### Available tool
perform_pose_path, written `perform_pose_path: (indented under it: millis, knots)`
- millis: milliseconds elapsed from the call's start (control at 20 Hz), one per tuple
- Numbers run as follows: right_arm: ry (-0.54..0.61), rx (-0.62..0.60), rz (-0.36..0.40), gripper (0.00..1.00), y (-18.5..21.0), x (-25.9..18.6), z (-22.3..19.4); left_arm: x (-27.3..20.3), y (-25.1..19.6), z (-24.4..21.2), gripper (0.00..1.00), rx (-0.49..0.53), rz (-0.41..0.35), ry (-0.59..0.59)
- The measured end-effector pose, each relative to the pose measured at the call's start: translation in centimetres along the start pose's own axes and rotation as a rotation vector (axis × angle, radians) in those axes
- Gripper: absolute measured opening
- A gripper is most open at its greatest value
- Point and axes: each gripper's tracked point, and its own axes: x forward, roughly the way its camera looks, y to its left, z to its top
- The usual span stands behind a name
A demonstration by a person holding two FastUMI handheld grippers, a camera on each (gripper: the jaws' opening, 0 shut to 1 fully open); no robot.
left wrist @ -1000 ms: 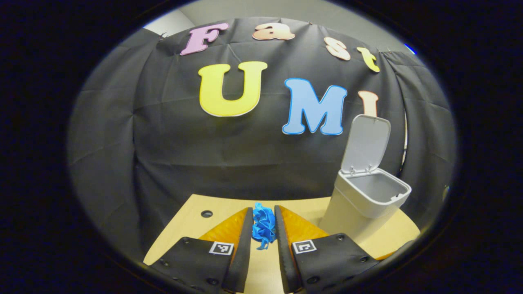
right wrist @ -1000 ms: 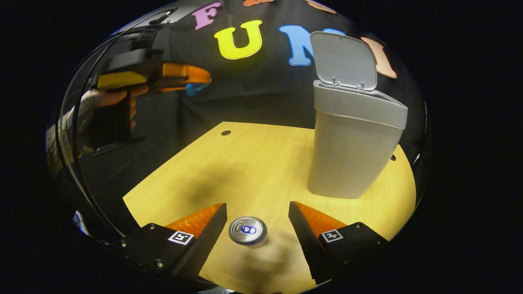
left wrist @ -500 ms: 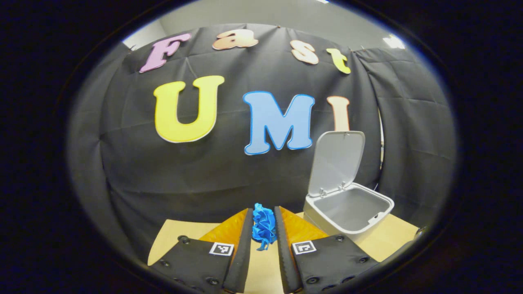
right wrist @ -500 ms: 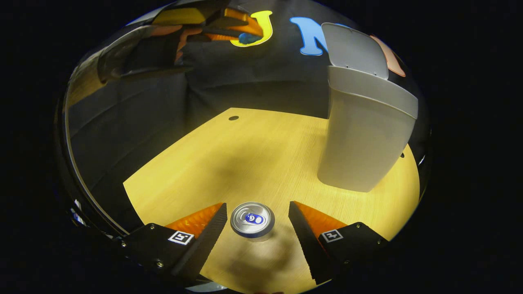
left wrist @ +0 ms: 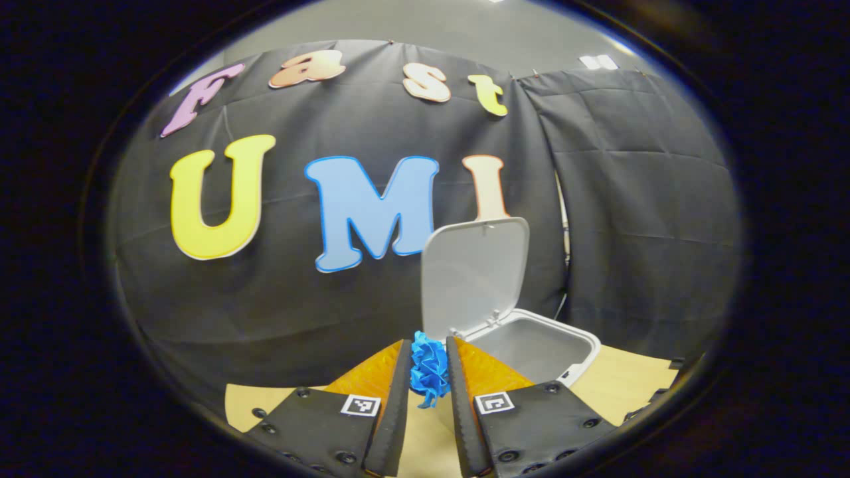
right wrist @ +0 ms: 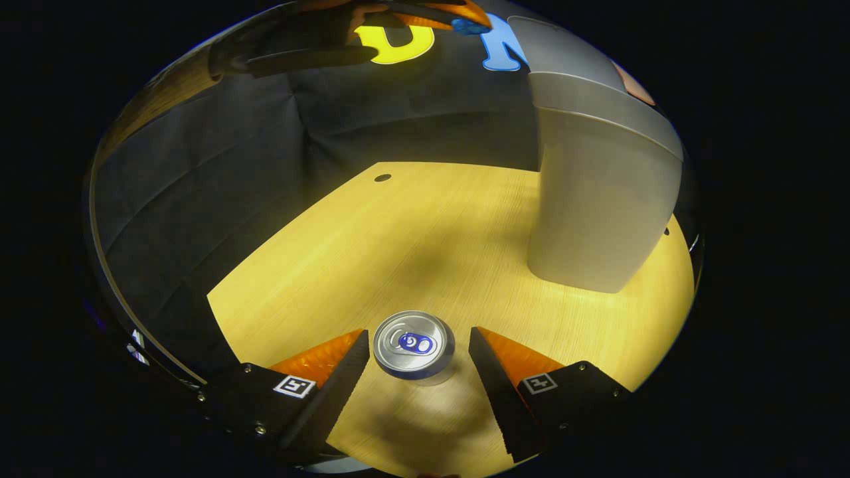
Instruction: Press the lid of the desktop garbage bin to open it, pick up the crumpled paper on the desktop and throw it into the bin, then pick up the pop can on the desktop and drop it into the bin, and finally close the garbage bin lid.
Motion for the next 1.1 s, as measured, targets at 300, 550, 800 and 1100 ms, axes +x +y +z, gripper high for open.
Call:
perform_pose_path:
  millis: [300,550,800,1100]
  knots:
    - [0.023,0.009,0.01,0.97,-0.3,0.4,-0.3,3.9,-4.0,-1.8,0.36,-0.003,-0.143,0.042]
    - [0.025,0.031,-0.003,1.0,-0.6,0.3,-0.4,6.0,-5.5,-3.1,0.48,-0.038,-0.164,0.073]
    - [0.027,0.033,-0.006,0.97,-0.7,0.3,-0.6,6.1,-6.4,-2.7,0.84,-0.061,-0.173,0.049]
    - [0.024,0.033,-0.006,0.97,-0.7,0.3,-0.4,5.5,-5.8,-1.9,0.94,-0.045,-0.147,0.031]
